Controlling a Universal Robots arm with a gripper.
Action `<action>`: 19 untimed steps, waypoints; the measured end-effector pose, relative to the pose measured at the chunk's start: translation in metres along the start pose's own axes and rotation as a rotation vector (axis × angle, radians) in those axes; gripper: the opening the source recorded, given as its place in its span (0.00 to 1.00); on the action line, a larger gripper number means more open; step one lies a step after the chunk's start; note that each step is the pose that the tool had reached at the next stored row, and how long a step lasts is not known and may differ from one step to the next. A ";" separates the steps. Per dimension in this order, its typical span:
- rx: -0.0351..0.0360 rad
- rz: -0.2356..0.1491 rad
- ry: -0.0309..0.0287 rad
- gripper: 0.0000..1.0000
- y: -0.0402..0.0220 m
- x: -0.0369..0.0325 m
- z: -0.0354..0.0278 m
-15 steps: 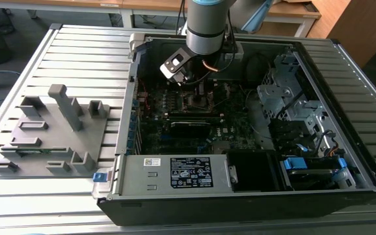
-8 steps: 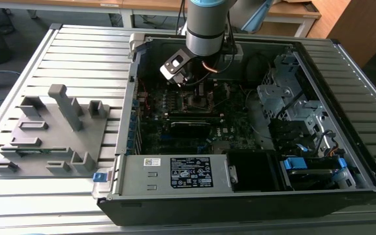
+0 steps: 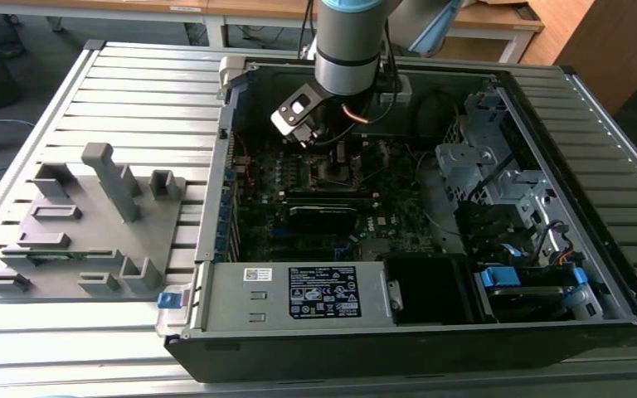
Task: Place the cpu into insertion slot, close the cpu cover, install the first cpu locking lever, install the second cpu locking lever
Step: 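Place the cpu into insertion slot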
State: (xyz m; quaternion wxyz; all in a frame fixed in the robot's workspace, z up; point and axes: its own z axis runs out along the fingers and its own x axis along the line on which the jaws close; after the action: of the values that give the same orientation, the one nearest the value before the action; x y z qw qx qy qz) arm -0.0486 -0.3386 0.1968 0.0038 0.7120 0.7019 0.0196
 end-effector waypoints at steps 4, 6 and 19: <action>-0.0002 0.000 0.0003 0.11 0.0000 0.0000 0.0001; -0.0001 0.000 0.0002 0.11 0.0000 0.0000 -0.0001; -0.0007 0.000 0.0012 0.11 0.0010 0.0009 -0.0248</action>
State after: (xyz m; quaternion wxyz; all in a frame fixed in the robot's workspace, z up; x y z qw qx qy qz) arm -0.0484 -0.3383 0.2216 0.0036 0.7120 0.7019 0.0203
